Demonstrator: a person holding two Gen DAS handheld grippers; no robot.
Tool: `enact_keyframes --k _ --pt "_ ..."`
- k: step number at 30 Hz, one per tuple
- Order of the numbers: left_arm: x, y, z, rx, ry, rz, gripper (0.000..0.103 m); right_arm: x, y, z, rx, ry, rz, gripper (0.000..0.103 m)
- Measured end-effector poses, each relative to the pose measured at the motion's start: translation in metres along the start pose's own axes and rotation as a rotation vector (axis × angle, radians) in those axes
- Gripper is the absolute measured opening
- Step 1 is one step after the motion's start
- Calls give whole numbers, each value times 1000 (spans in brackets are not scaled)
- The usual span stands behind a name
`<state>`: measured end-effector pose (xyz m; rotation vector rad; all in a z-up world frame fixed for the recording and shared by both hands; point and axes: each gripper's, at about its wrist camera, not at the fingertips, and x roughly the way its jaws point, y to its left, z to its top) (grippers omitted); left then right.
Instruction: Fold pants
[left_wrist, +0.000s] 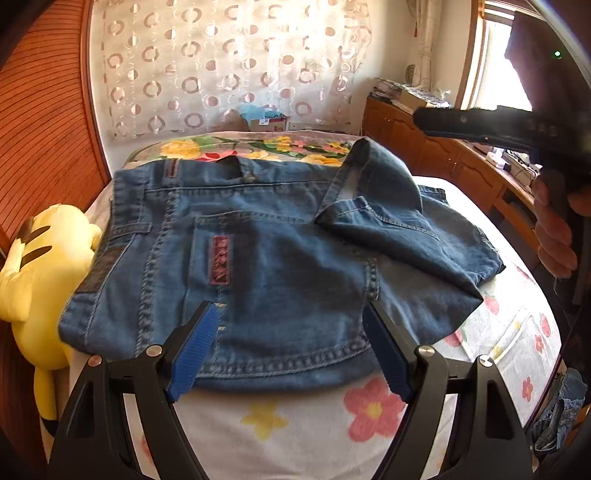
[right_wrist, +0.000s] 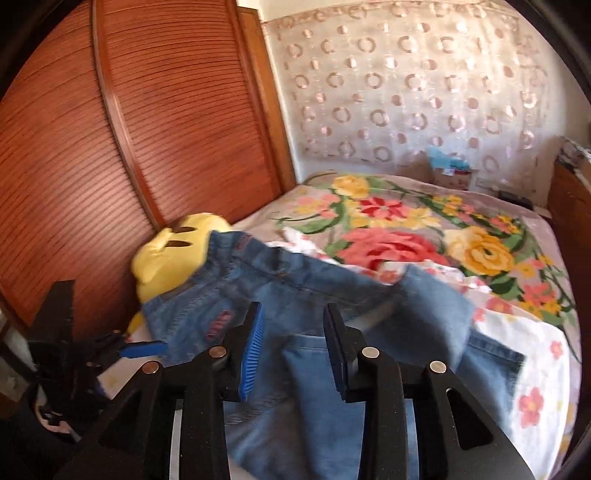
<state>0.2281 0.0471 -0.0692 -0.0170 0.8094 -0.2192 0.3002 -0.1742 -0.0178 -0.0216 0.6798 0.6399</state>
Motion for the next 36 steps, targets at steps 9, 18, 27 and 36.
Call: enact_keyframes --k 9,18,27,36 --pt "28 -24 25 23 8 -28 81 1 -27 -18 46 34 -147 36" --pt "69 -47 63 24 24 -89 80 17 -25 -46 120 93 -133 48" --pt "107 -72 95 91 55 -72 65 -4 -39 -62 130 135 -177 48" --pt "130 -81 91 157 120 -29 27 -14 -36 -66 207 121 -181 48"
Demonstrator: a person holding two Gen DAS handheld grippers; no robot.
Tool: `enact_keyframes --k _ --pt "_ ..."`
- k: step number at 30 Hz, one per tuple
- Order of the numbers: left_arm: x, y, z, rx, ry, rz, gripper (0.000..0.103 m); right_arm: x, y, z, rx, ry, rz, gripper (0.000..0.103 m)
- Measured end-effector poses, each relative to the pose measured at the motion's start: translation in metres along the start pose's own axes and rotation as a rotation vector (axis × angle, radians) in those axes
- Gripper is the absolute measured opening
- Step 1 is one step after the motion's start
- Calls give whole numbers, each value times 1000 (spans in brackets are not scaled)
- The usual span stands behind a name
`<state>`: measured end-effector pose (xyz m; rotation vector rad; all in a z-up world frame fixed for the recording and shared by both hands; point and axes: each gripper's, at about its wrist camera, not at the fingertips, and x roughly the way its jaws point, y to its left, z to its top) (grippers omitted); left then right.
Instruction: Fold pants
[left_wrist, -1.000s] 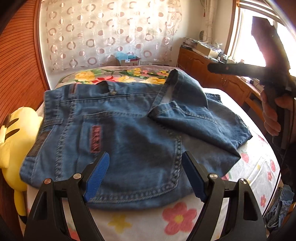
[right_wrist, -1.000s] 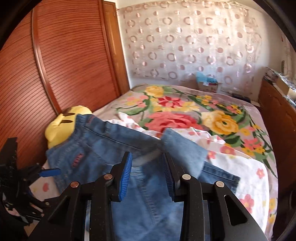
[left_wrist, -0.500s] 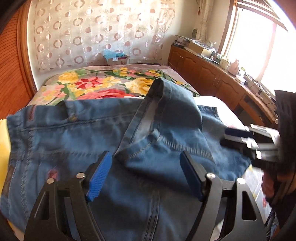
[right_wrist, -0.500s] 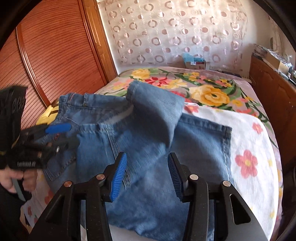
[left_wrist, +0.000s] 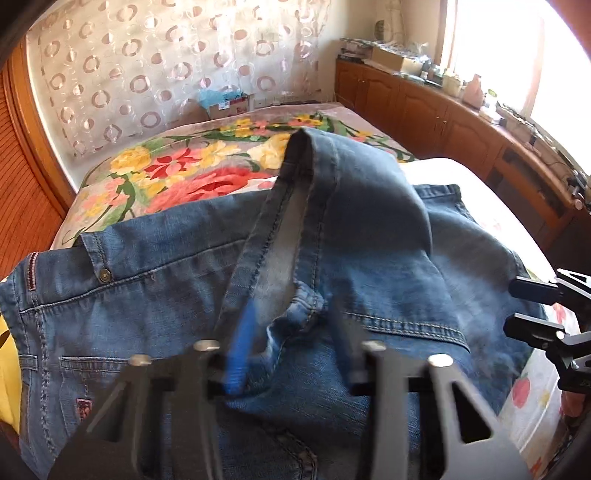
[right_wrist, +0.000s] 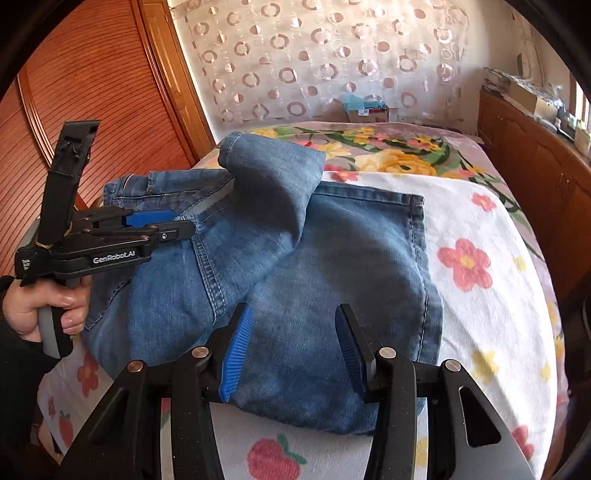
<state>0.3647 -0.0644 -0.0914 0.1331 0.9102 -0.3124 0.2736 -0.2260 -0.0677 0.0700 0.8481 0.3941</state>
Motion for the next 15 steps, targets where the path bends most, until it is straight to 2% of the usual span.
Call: enact_keyframes --k 1,4,10,15 --pt "-1 -1 -1 1 1 -9 19 0 -1 -2 1 -1 1 48" --pt "-16 -3 -5 18 -16 -15 7 -1 1 -5 2 -5 2 48" --pt "-57 0 -9 29 -63 3 4 -11 5 -10 2 -29 1 48" --pt "-105 24 -17 -6 -123 58 4 -20 15 -13 -1 -43 11 48"
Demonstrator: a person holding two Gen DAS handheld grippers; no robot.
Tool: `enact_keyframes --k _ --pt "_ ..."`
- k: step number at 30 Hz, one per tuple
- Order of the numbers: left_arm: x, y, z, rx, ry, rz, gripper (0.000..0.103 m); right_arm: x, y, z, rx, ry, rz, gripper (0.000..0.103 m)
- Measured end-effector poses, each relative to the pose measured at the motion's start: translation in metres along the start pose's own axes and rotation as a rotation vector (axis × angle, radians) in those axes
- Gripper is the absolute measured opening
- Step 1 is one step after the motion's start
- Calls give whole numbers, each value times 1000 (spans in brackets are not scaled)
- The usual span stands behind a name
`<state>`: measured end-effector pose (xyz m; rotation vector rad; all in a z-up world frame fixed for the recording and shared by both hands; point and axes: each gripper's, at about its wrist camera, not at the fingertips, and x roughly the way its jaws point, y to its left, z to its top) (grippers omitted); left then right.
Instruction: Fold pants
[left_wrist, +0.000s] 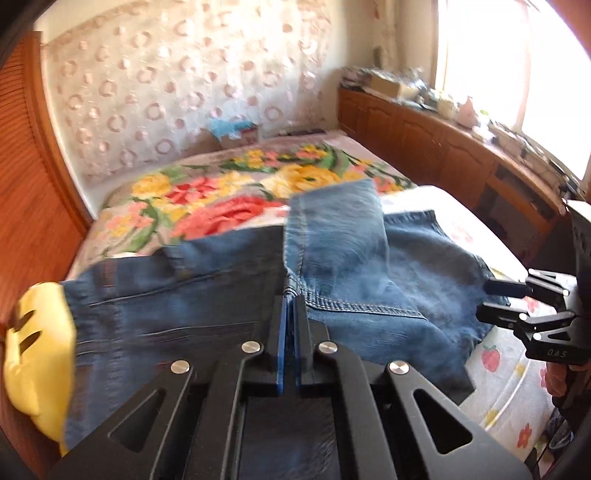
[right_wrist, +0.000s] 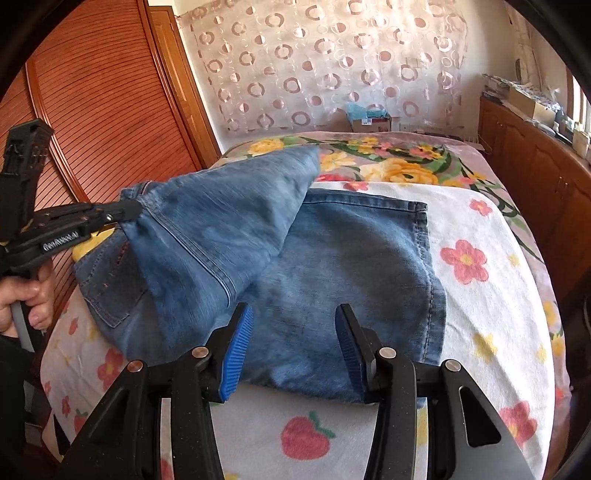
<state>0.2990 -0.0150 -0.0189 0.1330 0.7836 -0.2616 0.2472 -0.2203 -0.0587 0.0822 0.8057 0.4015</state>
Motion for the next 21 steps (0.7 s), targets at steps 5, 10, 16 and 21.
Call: enact_keyframes --k 5,10,16,21 --pt "-54 48 -11 -63 -54 90 4 -16 15 -10 -12 -21 15 48" --pt "-96 88 -32 -112 -87 187 4 -28 28 -18 -18 -37 36 48" --pt "-95 110 -71 -153 -31 237 4 -35 42 -26 -32 -55 61 48" --pt "-72 125 -91 -181 19 249 4 -29 47 -29 -71 -27 47 48"
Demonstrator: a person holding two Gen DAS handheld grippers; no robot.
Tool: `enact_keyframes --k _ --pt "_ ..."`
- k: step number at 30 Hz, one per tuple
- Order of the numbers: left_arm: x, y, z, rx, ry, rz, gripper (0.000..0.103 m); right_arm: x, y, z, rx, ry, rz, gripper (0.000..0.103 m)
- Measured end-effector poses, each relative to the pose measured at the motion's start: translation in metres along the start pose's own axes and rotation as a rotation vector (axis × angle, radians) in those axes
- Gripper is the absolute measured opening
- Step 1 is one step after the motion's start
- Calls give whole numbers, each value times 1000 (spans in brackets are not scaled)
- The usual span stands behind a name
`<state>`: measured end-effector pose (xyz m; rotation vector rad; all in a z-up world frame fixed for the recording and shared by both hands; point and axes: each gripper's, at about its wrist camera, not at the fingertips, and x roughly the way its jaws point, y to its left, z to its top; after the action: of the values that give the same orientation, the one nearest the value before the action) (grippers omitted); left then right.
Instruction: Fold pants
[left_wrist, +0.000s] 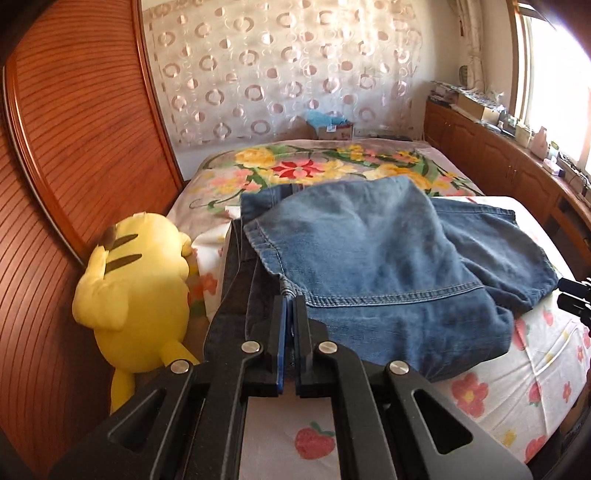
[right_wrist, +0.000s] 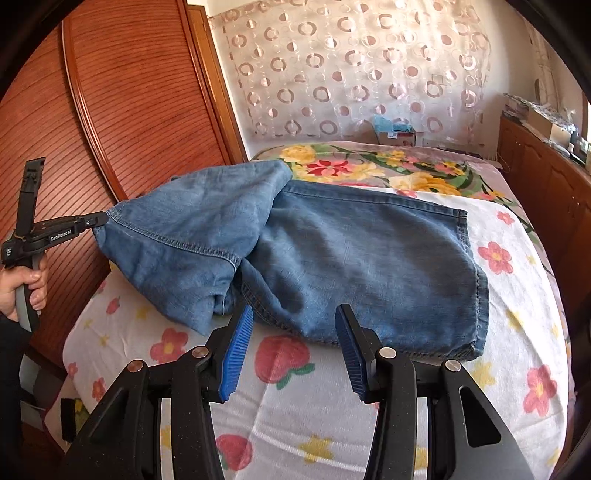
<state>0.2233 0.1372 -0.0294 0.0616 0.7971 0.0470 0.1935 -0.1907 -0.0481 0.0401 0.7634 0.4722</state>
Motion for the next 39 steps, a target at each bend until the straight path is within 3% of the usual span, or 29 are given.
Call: enact_keyframes --k 8,14,15,17,19,25,39 --pt "14 6 -11 -27 35 -31 5 -9 3 -2 -34 -13 -39 48" --pt "17 6 -8 -28 28 -19 33 -8 -2 -7 -42 -17 -53 48" --pt "18 7 -8 -32 29 -16 46 -9 -4 -8 -41 -21 -60 48" --pt "18 5 -9 -35 24 -32 55 -12 -10 -11 -34 -22 -59 48" --pt "16 3 -12 -33 19 -46 73 -16 -16 -14 -24 -25 -61 48" --pt "4 -19 -21 -25 -25 -88 74 -33 -36 -27 17 -39 -73 48" --pt "6 -110 -30 42 -20 -214 74 -58 -90 -46 117 -43 -146 48"
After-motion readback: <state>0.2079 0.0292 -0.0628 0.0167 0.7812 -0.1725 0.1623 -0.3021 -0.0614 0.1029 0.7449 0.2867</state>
